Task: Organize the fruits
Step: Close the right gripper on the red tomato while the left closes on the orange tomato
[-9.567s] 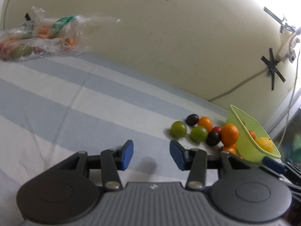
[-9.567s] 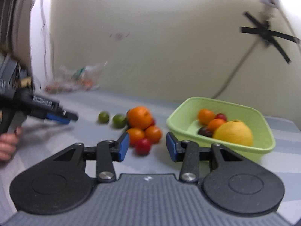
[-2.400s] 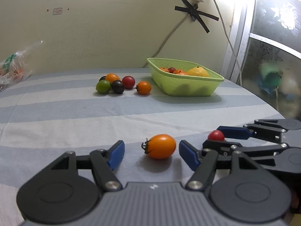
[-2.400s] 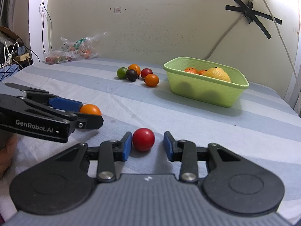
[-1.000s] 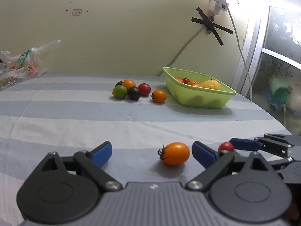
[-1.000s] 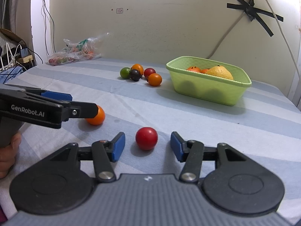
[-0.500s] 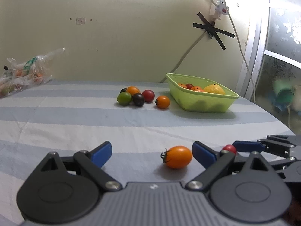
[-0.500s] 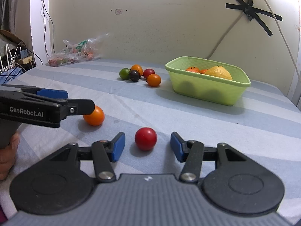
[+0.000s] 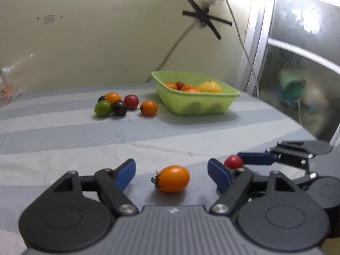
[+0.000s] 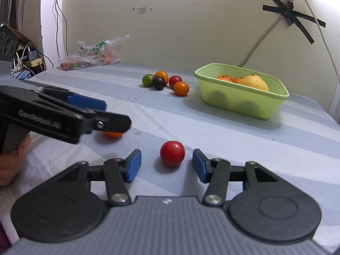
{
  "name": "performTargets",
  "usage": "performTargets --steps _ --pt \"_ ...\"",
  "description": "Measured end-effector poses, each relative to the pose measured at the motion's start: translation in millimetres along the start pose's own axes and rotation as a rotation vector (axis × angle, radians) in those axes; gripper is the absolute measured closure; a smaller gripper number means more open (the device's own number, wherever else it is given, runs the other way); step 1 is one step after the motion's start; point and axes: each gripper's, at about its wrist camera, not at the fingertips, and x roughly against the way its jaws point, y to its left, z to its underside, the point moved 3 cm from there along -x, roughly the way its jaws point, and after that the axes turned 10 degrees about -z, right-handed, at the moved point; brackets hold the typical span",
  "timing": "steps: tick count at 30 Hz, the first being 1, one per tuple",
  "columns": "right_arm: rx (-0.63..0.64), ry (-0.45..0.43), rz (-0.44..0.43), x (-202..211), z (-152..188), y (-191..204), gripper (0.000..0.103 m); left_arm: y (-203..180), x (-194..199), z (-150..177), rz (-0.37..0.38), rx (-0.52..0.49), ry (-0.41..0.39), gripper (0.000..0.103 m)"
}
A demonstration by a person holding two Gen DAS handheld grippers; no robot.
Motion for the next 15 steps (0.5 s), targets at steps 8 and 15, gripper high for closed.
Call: performTargets --steps 8,15 --pt "-0.002 -0.006 -0.018 4.4 -1.5 -7.7 0.076 -2.4 -7.7 1.5 -0.002 -0.014 0.044 0.067" --pt "-0.027 -0.148 0.051 9.9 -40.6 -46.2 0.076 -5.6 -35.4 -69.1 0.088 0.051 0.016 0.067"
